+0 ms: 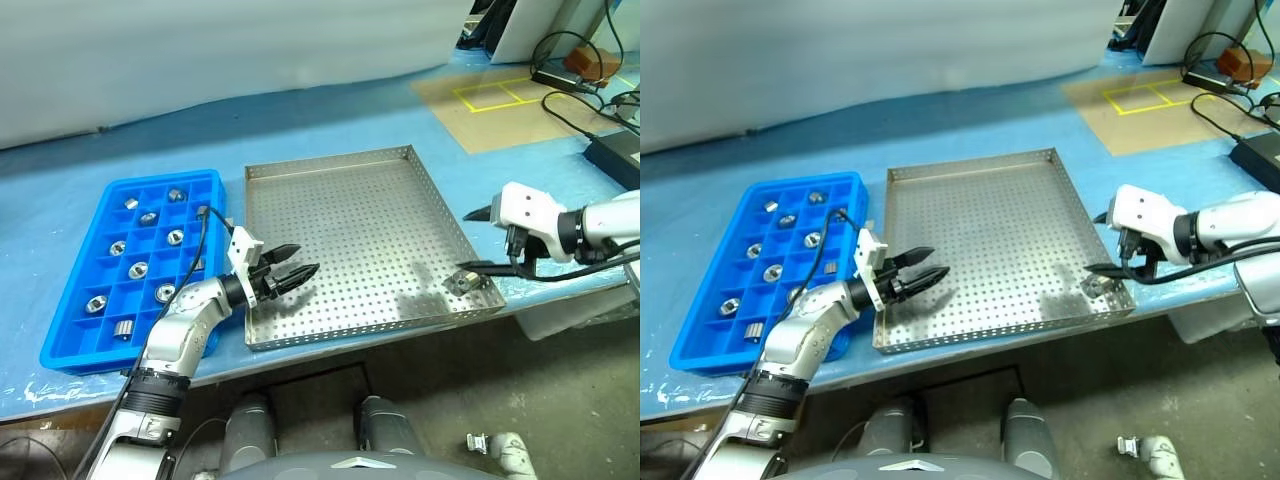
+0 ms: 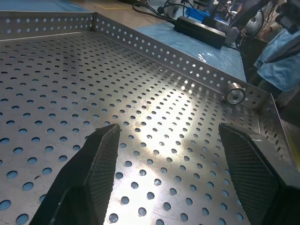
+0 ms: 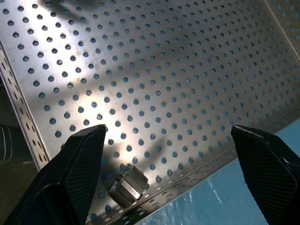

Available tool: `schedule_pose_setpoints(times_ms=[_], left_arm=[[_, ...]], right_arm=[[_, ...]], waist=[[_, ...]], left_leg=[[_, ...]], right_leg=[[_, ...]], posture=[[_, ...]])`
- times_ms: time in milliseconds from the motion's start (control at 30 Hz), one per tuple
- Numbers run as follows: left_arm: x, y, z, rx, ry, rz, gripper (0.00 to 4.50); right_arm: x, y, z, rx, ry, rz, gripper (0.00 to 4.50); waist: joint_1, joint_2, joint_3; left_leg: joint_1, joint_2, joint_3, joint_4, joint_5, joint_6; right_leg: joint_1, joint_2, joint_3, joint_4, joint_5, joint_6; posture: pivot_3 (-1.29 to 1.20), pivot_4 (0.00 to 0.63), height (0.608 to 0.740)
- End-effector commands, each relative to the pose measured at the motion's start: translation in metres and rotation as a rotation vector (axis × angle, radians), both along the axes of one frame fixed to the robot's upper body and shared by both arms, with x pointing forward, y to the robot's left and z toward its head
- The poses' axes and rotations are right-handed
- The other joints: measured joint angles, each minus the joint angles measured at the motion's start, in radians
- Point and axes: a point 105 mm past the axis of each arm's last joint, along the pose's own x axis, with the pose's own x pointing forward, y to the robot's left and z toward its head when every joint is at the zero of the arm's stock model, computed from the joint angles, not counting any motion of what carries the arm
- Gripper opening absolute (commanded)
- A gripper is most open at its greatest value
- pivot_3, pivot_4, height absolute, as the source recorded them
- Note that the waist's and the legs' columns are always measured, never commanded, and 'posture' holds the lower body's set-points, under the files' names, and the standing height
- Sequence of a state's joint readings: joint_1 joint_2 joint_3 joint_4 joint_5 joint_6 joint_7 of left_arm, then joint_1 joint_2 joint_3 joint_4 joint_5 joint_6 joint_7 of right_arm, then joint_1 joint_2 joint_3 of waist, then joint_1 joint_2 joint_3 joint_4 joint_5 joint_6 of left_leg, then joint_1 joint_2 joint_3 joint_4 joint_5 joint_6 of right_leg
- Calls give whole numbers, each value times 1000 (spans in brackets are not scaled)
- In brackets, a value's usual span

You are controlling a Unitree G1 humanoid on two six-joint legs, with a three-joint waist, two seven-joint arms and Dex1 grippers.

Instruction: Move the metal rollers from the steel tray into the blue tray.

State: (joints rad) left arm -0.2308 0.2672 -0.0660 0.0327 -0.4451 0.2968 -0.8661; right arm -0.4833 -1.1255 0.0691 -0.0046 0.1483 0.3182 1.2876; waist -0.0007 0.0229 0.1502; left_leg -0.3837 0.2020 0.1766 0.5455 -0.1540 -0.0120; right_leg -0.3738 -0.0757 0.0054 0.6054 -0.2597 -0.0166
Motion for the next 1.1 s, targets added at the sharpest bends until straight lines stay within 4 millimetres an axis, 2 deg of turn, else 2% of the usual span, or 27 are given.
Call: schedule_pose_setpoints(times_ms=[33, 133, 233, 600, 833, 1100], left_arm=[[-6, -5, -11, -9, 55, 0, 3547], [-7, -6, -10, -13, 60, 3, 3547], [-9, -7, -10, -12, 66, 3, 3547], [-10, -8, -10, -10, 77, 24, 3547], [-13, -5, -10, -6, 85, 32, 3547], [-22, -22, -8, -5, 83, 34, 3547]], right_arm=[[4, -3, -13, -80, 7, 66, 4477], [0, -5, -34, -194, 7, 184, 4477], [-2, -7, -46, -261, 25, 262, 4477], [7, -29, -47, -390, -15, 327, 4477], [4, -20, -64, -400, -38, 409, 4477], [4, -19, -78, -425, -32, 434, 4477]], waist=[[0, -1, 0], [-1, -1, 1], [-3, -1, 0], [-12, -1, 0], [-13, -1, 0], [-13, -1, 0]], left_leg=[[-1, 0, 0, 0, 0, 0], [-3, 0, 0, 1, -1, 2], [-7, 0, 1, 1, 0, 5], [-15, 2, 0, 12, -2, 9], [-17, 2, 0, 18, -4, 13], [-19, 2, 0, 19, -5, 14]], right_leg=[[0, 0, 0, 0, 0, 0], [-1, 0, -1, -1, 0, 0], [-7, 0, -1, 0, 0, 0], [-11, 0, -1, 4, 0, 0], [-11, 0, -1, 4, 0, -1], [-11, 0, -1, 3, 0, -1]], posture=[[-259, 150, 740], [-250, 150, 740], [-244, 150, 740], [-222, 150, 740], [-226, 150, 740], [-220, 150, 740]])
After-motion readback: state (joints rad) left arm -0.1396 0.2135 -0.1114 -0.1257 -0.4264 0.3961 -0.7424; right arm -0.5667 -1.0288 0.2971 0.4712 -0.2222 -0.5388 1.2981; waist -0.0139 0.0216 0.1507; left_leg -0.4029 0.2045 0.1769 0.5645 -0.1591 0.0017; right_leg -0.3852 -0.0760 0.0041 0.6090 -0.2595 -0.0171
